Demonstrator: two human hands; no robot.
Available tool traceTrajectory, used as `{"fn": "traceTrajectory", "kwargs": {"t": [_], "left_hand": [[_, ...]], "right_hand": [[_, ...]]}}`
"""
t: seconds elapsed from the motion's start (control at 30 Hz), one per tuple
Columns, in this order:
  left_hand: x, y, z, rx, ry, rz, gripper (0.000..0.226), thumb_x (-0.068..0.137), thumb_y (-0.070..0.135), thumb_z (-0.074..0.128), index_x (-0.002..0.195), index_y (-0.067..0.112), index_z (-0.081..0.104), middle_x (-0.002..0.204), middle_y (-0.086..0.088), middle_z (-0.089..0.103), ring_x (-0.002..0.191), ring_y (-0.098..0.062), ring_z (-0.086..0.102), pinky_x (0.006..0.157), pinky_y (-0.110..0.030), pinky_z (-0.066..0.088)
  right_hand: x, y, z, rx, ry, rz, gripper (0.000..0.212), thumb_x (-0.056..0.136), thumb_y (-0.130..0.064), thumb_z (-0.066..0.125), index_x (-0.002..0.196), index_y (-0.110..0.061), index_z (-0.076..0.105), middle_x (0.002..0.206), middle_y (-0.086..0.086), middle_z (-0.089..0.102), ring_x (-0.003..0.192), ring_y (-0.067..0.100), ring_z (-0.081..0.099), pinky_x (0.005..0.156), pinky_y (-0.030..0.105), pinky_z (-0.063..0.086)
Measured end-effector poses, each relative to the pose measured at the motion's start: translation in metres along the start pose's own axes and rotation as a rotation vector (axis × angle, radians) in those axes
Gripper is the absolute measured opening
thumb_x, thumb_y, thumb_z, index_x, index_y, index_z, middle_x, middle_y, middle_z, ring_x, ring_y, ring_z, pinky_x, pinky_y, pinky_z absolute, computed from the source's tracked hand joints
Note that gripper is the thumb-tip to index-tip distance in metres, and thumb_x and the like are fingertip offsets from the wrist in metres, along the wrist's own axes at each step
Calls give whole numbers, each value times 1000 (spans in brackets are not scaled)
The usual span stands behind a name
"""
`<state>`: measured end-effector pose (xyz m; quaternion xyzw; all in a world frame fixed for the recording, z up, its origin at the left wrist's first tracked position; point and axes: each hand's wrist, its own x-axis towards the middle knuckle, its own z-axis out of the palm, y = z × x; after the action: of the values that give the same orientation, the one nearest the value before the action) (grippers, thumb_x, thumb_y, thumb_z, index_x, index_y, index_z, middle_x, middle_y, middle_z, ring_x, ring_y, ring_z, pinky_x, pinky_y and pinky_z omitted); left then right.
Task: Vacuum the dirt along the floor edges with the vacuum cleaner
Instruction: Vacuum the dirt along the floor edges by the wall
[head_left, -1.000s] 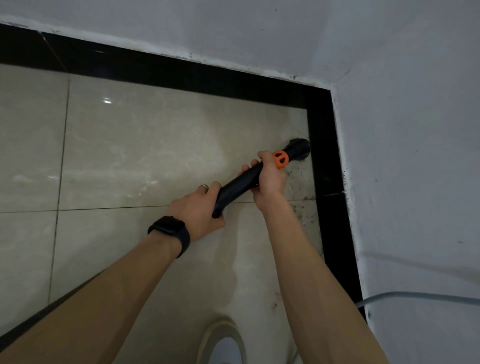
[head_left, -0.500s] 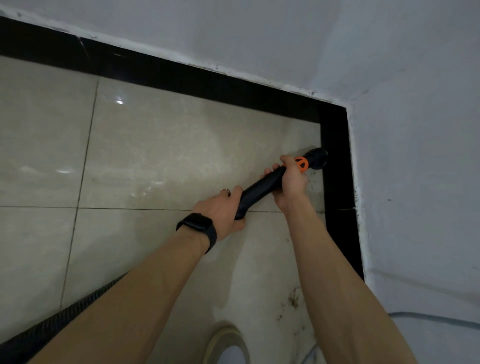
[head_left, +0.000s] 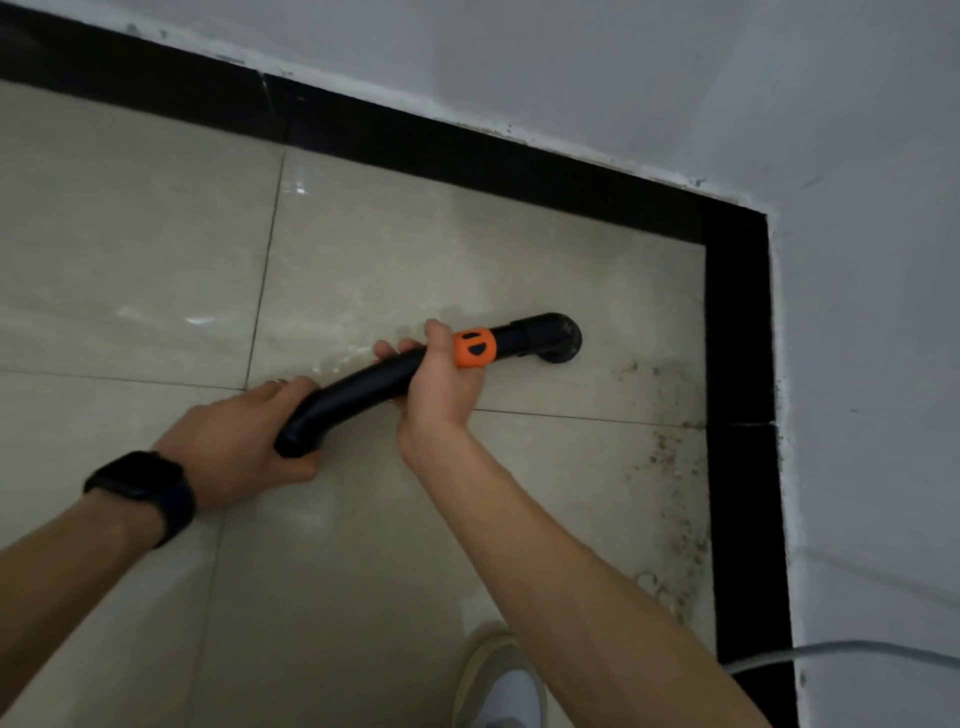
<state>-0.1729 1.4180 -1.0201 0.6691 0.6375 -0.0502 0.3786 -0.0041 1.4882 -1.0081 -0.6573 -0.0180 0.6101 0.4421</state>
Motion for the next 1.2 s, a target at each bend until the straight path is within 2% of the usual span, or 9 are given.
{"fn": "traceTrajectory", "kwargs": {"t": [0.2,0.33,0.43,0.6,0.73,0.83,0.93,1.03,1.2], "left_hand": [[-52,-18,-37,-61,3,-170,49,81,43,71,118,29,42,110,-2,54,89,-29,60,75,-38,51],[-116,13,-80,-88,89,-228,45,80,44,65,114,30,39,103,-1,53,87,-29,60,67,-37,49],[-190,43,-113,-248,123,-283,45,73,45,65,107,36,36,96,5,56,79,-25,60,63,-34,47],[-325,90,-160,-316,25,-448,47,66,49,66,106,38,43,92,7,67,79,-23,64,61,-31,46],[-427,129,-172,-255,23,-554,31,70,40,66,97,28,58,90,2,68,86,-27,65,66,-30,45],[-501,170,-174,-194,58,-585,33,71,36,65,102,27,60,97,1,66,95,-27,62,80,-34,46],[-550,215,-170,-123,20,-591,41,76,39,64,113,24,55,108,-1,60,104,-28,55,89,-38,38],[-589,249,-175,-78,-3,-559,41,80,38,64,116,23,52,110,-2,57,106,-28,52,89,-38,36],[-671,247,-198,-40,15,-550,29,81,32,61,109,26,56,104,3,63,104,-25,58,88,-37,42]], "right_hand": [[-56,-6,43,-118,-87,281,13,102,-22,62,95,-16,53,75,6,64,65,24,68,86,52,57],[-114,-34,67,-202,-61,366,13,103,-21,58,95,-14,49,80,7,58,69,24,62,70,42,54],[-175,-61,75,-218,-88,388,14,96,-16,61,95,-15,47,68,4,51,56,20,52,60,33,51],[-303,-129,95,-414,-316,361,27,94,-20,58,72,-23,41,52,-5,40,39,14,39,47,21,43],[-391,-200,101,-610,-456,293,23,93,-21,54,73,-23,43,51,-7,39,37,11,35,45,20,39],[-461,-239,100,-776,-533,196,19,90,-20,57,75,-21,46,50,-7,42,37,12,37,43,21,40],[-535,-248,97,-929,-628,107,19,87,-13,59,73,-19,47,50,-2,45,36,17,37,46,25,39],[-611,-243,99,-1099,-807,34,15,79,-10,62,77,-17,48,52,2,49,37,20,40,46,29,39],[-692,-260,104,-1157,-955,13,21,70,-15,64,80,-18,46,55,4,50,39,22,41,44,32,42]]}}
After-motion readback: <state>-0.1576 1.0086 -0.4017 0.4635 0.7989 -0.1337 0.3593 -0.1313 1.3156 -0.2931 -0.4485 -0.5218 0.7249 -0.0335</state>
